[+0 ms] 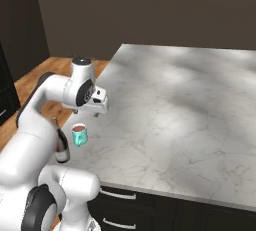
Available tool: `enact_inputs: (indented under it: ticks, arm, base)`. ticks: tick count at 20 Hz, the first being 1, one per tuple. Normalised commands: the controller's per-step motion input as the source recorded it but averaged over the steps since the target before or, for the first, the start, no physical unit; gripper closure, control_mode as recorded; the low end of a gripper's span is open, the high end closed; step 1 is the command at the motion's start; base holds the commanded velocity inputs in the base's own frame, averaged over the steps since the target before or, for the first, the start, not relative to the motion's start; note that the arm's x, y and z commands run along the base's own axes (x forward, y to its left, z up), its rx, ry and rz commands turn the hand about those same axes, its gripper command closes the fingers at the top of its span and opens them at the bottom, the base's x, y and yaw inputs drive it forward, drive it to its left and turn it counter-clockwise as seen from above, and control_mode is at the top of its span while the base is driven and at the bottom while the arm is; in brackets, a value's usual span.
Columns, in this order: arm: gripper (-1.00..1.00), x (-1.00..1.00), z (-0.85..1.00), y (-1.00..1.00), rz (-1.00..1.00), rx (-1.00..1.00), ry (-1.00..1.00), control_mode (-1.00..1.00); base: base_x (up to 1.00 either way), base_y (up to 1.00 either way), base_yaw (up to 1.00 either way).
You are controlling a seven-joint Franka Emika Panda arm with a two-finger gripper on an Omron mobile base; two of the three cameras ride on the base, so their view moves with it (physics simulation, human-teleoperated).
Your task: Place the microwavable item in the microwave. Then, close the microwave door and press the start button.
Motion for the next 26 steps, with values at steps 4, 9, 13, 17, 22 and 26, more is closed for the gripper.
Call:
enact_inputs:
  ticks: [4,9,13,17,22,26]
  arm:
    - [-1.00,-0.03,-0.56,0.00,0.09,0.06,-0.01,-1.00]
    - [-1.00,-0.05,-0.69,0.07,0.25,0.05,-0.04,-1.00]
    - [-1.00,-0.09,-0.49,0.07,0.29,0.08,-0.04,-1.00]
    - [-1.00,-0.25,-0.31,0.00,0.31,0.11,-0.20,-1.00]
    - [-1.00,-0.10,-0.46,0.06,0.36,0.13,-0.25,-1.00]
    - [-1.00,0.08,-0.28,-0.01,0.29,0.18,-0.27,-1.00]
  base:
    - [0.00,0.00,0.00]
    - [0.00,0.00,0.00]
    - [0.00,0.00,0.00]
    - [0.00,0.00,0.00]
    - [0.00,0.00,0.00]
    - [0.00,0.00,0.00]
